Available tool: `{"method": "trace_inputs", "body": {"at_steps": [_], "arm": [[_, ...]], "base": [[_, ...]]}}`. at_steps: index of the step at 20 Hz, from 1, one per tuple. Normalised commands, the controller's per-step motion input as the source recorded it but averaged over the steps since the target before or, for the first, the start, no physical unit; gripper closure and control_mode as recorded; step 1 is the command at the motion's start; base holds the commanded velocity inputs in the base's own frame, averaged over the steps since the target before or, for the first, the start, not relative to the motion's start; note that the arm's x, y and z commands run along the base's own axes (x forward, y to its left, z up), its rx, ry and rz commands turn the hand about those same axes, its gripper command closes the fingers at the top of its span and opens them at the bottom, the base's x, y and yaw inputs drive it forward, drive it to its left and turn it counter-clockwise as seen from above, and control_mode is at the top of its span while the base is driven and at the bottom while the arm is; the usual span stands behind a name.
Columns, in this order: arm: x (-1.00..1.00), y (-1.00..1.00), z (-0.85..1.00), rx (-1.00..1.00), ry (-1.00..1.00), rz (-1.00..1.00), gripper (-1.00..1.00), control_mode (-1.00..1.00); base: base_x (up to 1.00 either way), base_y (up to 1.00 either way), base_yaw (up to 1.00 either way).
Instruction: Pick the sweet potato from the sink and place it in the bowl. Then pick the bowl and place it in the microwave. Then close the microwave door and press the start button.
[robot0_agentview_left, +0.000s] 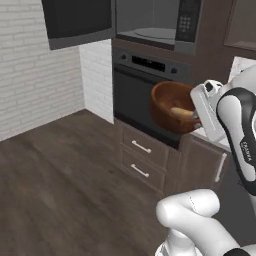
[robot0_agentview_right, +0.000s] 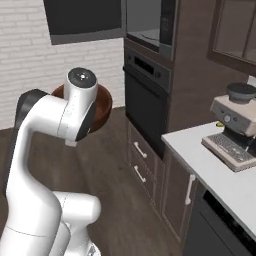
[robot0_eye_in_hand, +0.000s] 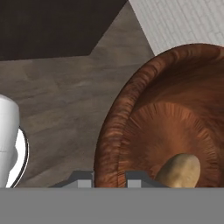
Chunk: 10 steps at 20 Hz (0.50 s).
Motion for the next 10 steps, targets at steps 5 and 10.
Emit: {"method": "trace_inputs", "body": {"at_steps": [5, 10], "arm": [[0.0, 0.0, 0.0, 0.0, 0.0, 0.0, 1.0, 1.0], [0.0, 0.0, 0.0, 0.0, 0.0, 0.0, 1.0, 1.0]], "base": [[0.94, 0.69, -0.12], [0.82, 0.3, -0.23]]}}
